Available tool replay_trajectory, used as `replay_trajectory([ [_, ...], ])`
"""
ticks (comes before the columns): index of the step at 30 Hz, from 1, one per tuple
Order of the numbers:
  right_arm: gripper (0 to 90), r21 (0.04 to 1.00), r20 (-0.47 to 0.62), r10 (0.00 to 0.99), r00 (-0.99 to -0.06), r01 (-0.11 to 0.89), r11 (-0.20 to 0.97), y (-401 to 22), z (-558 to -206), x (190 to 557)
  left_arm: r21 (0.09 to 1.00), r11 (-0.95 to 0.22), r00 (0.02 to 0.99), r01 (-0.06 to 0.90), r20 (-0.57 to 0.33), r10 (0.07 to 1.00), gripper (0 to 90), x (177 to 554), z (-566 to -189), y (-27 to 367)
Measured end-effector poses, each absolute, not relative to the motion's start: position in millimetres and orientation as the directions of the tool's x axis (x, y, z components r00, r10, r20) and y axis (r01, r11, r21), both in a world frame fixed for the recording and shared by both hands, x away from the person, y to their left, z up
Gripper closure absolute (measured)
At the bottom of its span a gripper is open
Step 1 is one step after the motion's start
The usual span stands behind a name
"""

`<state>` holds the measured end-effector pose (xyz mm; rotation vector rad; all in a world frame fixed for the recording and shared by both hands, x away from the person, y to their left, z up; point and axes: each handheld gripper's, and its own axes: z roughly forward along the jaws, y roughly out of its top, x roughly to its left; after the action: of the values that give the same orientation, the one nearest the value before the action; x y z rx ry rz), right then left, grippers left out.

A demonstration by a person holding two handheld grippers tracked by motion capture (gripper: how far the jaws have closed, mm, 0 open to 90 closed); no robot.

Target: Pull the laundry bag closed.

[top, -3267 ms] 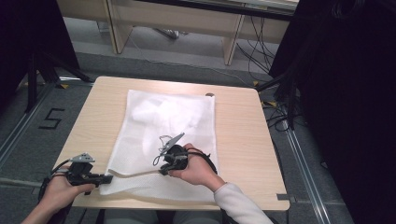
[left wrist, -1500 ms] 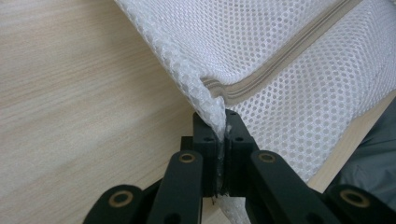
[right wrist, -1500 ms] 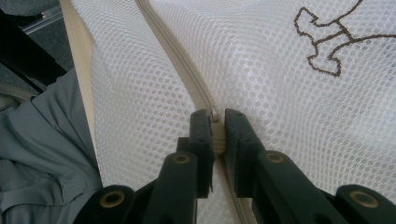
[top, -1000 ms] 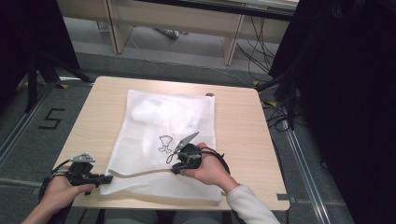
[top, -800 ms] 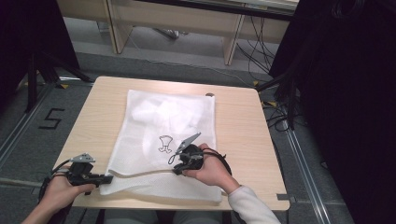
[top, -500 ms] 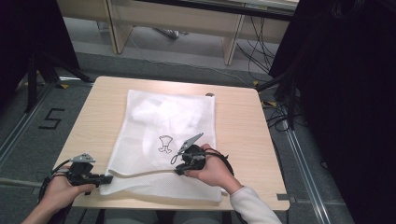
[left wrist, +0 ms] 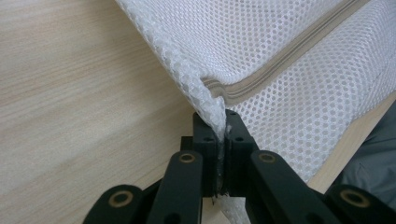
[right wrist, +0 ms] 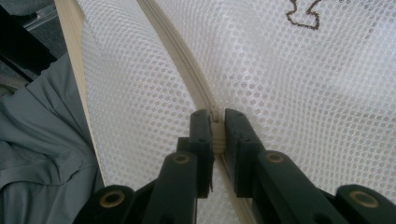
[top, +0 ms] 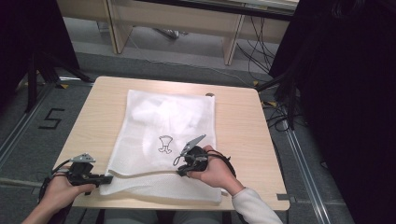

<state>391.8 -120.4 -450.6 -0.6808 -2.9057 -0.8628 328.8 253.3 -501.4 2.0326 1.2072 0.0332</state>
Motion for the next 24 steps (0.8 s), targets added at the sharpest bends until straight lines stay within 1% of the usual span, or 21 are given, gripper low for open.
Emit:
replay_trajectory([
  [2,82.7,0.515,0.159,0.400,-0.903,0.421,0.747,-120.5,-450.5,391.6,0.611,-0.282,0.561,0.740,-0.328,0.760,85.6,329.0,-500.9,254.6],
  [3,82.7,0.512,0.168,0.405,-0.899,0.430,0.744,-120.5,-450.1,391.0,0.616,-0.263,0.551,0.742,-0.337,0.764,85.6,328.6,-501.2,253.2],
  [5,82.7,0.505,0.166,0.414,-0.895,0.438,0.744,-121.1,-449.4,390.7,0.616,-0.265,0.551,0.742,-0.335,0.764,85.6,328.5,-501.1,253.3],
  [6,82.7,0.517,0.160,0.390,-0.907,0.414,0.750,-121.4,-450.5,392.6,0.616,-0.265,0.552,0.742,-0.337,0.763,85.6,328.6,-501.2,253.4],
  [18,82.7,0.515,0.160,0.406,-0.900,0.427,0.744,-127.3,-451.2,390.6,0.615,-0.266,0.553,0.742,-0.337,0.762,85.6,328.8,-501.4,253.3],
  [19,82.7,0.506,0.167,0.427,-0.889,0.449,0.737,-127.9,-450.5,389.0,0.615,-0.267,0.553,0.742,-0.336,0.762,85.6,328.8,-501.5,253.3],
  [21,82.7,0.499,0.166,0.432,-0.887,0.453,0.739,-128.0,-450.0,388.5,0.614,-0.267,0.552,0.743,-0.335,0.764,85.6,328.8,-501.5,253.4],
  [22,82.7,0.506,0.169,0.433,-0.885,0.455,0.732,-128.1,-450.8,388.1,0.603,-0.310,0.576,0.735,-0.315,0.754,85.6,329.7,-500.5,256.4],
  [23,82.7,0.506,0.169,0.433,-0.885,0.455,0.732,-128.1,-450.8,388.1,0.613,-0.273,0.557,0.741,-0.334,0.761,85.6,328.9,-501.3,253.8],
  [24,82.7,0.508,0.169,0.433,-0.885,0.455,0.731,-128.3,-451.0,388.1,0.614,-0.269,0.554,0.742,-0.336,0.762,85.6,328.8,-501.5,253.3],
])
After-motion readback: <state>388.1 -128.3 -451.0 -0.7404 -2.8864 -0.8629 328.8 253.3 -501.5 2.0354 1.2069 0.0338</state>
